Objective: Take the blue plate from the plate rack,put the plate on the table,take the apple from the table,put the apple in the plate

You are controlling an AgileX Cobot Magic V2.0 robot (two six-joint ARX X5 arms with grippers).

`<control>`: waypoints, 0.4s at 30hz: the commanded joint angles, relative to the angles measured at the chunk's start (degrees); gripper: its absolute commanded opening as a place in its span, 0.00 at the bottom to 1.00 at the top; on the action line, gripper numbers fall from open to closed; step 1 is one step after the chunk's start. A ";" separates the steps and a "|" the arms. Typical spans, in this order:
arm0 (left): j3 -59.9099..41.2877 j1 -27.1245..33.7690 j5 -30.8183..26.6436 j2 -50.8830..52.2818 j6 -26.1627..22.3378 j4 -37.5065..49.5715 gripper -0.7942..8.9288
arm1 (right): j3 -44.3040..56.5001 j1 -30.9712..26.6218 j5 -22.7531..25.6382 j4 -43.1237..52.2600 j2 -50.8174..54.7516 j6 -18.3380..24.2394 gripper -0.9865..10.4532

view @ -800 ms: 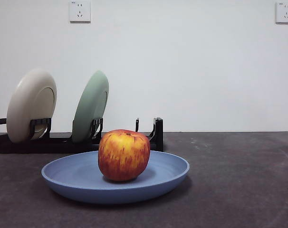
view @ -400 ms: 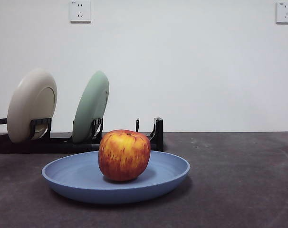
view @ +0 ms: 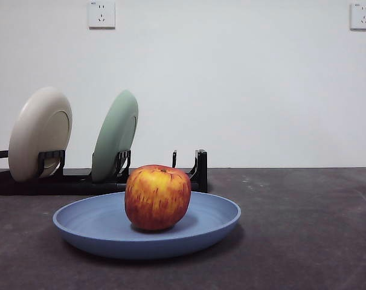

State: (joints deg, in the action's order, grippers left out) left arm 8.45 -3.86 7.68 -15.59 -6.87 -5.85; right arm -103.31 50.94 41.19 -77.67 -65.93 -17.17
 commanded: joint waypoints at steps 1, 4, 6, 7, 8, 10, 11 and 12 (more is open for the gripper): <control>-4.55 0.17 0.22 4.39 -0.57 0.94 0.08 | 0.52 0.00 0.28 -1.18 -0.24 -0.66 0.09; -7.74 0.17 0.24 9.66 -0.55 0.72 0.08 | 0.52 0.00 0.26 -1.18 -0.22 -0.66 0.09; -8.02 0.22 -0.46 12.92 -0.48 -2.27 0.08 | 0.52 0.00 0.26 -1.18 -0.24 -0.66 0.09; -8.02 0.28 -1.44 14.14 -0.33 -3.65 0.08 | 0.52 0.00 0.26 -1.18 -0.24 -0.66 0.09; -8.00 0.35 -2.64 14.99 0.33 -3.54 0.08 | 0.52 0.00 0.26 -1.18 -0.24 -0.66 0.09; -8.00 0.66 -3.28 15.39 1.99 -2.64 0.08 | 0.52 0.00 0.26 -1.18 -0.24 -0.66 0.09; -8.00 0.79 -2.93 15.39 2.05 -2.67 0.08 | 0.52 0.00 0.26 -1.20 -0.24 -0.66 0.09; -8.00 0.81 -2.69 15.28 2.05 -2.84 0.08 | 0.52 0.00 0.28 -1.20 -0.24 -0.66 0.09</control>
State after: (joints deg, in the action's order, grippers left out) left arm 1.02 -3.16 4.75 -0.34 -5.76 -8.80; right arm -103.33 50.94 41.19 -77.67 -66.15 -17.17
